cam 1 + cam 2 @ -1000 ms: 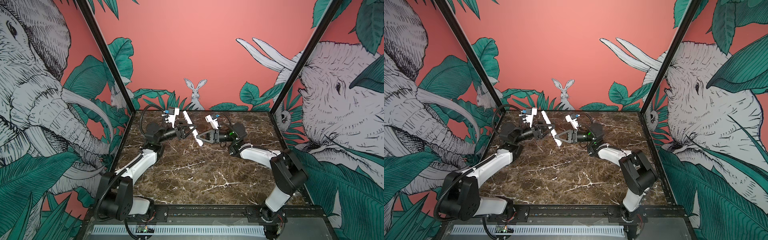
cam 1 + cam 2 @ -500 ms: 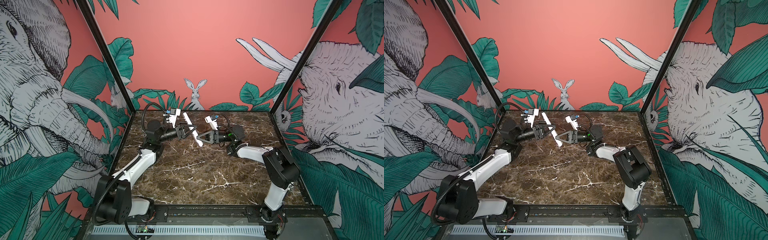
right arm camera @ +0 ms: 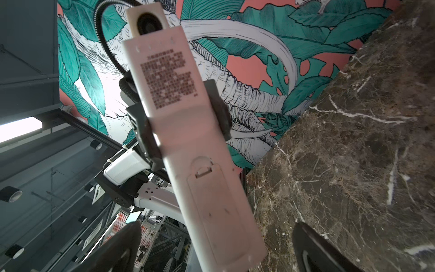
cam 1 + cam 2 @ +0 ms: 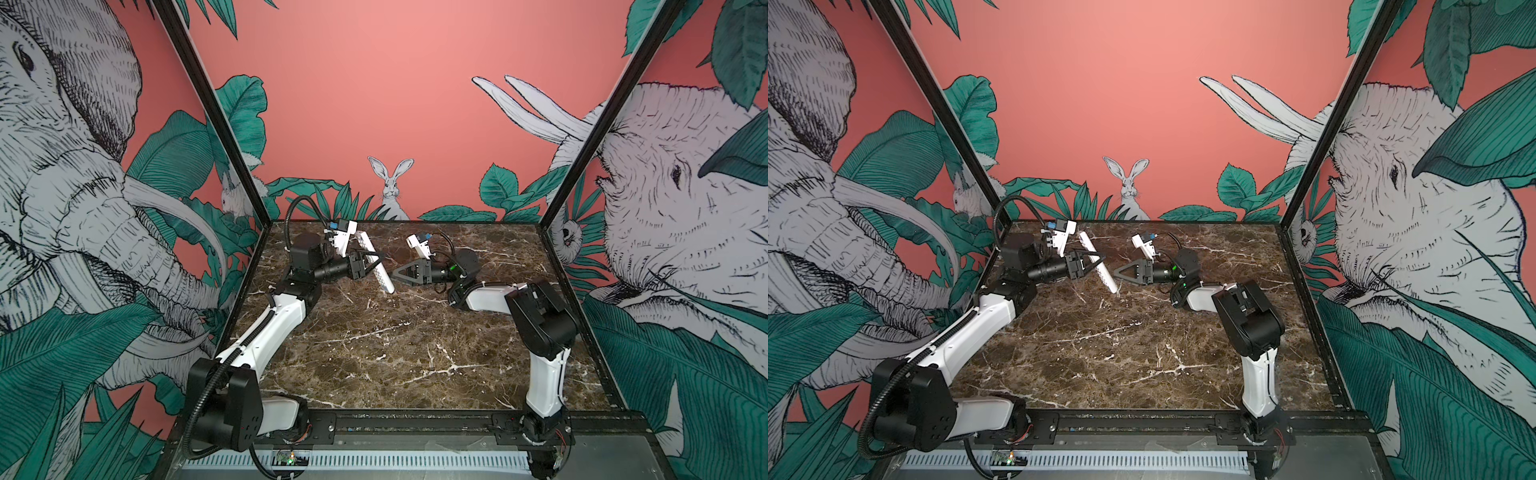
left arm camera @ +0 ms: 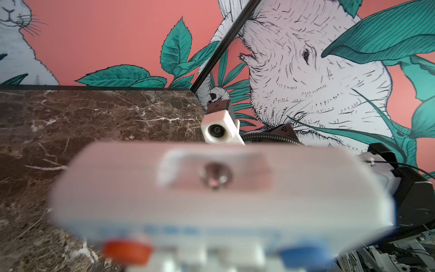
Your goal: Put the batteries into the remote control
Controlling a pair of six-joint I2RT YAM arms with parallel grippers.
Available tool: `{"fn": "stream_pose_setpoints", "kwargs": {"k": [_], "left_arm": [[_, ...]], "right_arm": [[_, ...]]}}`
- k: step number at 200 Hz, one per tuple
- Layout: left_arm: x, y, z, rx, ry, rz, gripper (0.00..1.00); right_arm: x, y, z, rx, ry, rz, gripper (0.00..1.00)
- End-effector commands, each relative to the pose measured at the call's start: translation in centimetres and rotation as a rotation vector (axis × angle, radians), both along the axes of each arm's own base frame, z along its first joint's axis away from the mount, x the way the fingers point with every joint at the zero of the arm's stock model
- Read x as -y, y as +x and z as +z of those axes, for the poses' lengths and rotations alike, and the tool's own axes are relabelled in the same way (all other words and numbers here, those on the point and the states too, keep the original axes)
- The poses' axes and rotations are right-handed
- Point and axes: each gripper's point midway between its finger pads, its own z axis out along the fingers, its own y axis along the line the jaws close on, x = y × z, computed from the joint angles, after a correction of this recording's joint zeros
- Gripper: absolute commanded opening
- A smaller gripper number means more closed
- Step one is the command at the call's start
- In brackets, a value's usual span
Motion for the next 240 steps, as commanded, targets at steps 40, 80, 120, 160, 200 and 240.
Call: {"fn": "stream_pose_setpoints", "kwargs": {"k": [40, 80, 120, 160, 200, 240], "left_arm": [[-1.6, -0.3, -6.4, -0.186, 0.192, 0.093, 0.45], [-0.9, -0.9, -10.2, -0.303, 0.322, 0.097, 0.44], [0.5, -0.6, -14.1, -0.409, 0.430, 0.120, 0.45], [2.6, 0.2, -17.3, -0.520, 0.535, 0.117, 0.46], [3.9, 1.3, -20.7, -0.632, 0.620, 0.138, 0.45], [4.2, 2.7, -23.5, -0.663, 0.692, 0.178, 0.48]], "right_arm": [[3.5, 3.0, -3.1, 0.019, -0.027, -0.123, 0.99], [4.5, 3.6, -8.8, 0.047, -0.286, -0.224, 0.99], [9.1, 3.0, -13.3, 0.216, -0.829, -0.371, 0.99], [12.5, 2.2, -13.8, 0.268, -0.969, -0.476, 0.99], [15.5, 0.5, -13.2, 0.336, -1.083, -0.564, 0.99], [16.9, -2.2, -13.5, 0.397, -1.163, -0.577, 0.99]]}}
